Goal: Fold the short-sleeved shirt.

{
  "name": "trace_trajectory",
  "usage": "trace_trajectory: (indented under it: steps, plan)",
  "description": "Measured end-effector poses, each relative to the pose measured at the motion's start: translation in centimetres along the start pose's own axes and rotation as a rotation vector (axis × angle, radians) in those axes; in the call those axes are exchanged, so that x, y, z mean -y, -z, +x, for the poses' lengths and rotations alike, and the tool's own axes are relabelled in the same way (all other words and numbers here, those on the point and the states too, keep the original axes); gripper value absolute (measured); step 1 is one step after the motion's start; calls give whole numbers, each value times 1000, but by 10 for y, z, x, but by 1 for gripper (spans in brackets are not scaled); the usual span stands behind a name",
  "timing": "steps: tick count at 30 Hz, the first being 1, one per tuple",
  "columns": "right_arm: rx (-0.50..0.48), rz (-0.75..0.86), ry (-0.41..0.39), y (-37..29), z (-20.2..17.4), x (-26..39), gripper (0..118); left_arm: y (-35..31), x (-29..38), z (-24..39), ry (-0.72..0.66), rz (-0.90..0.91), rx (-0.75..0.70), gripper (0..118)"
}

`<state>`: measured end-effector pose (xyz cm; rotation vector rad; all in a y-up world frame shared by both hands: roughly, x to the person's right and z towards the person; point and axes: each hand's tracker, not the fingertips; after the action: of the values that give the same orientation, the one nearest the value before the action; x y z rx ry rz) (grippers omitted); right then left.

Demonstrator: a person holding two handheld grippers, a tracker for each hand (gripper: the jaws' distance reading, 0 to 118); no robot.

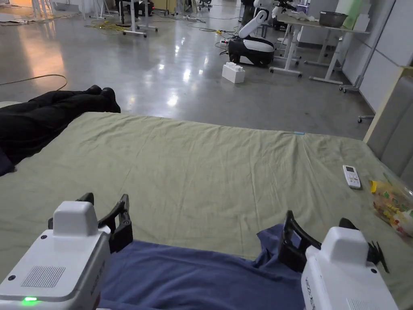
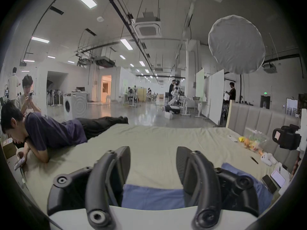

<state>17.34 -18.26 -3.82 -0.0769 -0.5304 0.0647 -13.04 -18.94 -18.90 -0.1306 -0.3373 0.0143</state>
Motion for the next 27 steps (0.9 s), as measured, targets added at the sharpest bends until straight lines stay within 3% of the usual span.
trace_trajectory:
  steps: [1, 2, 3, 4, 9, 10, 17, 27]
  plan:
    - [-2, 7, 3, 2, -2, -2, 58, 1, -4, 1, 5, 7, 1, 23]
    - [-2, 27, -4, 4, -5, -4, 41, 2, -6, 3, 7, 15, -1, 15]
    - [0, 35, -10, 5, -8, -5, 23, 4, -8, 4, 12, 17, -6, 12]
    - [5, 53, -19, 7, -10, -6, 13, 6, -9, 4, 19, 14, -16, 9]
    - [-9, 65, 0, 15, -13, -8, 1, 9, -11, -2, 2, 8, 6, 5]
    - [-10, 109, -67, 14, -14, -12, 1, 9, -11, -2, 31, 3, -8, 2]
    - [-23, 69, -82, 19, -13, -8, 0, 21, -1, -16, 54, -33, -31, 1]
    - [-6, -33, -95, 40, 0, 16, 0, 124, 64, -79, 5, -452, -8, 1]
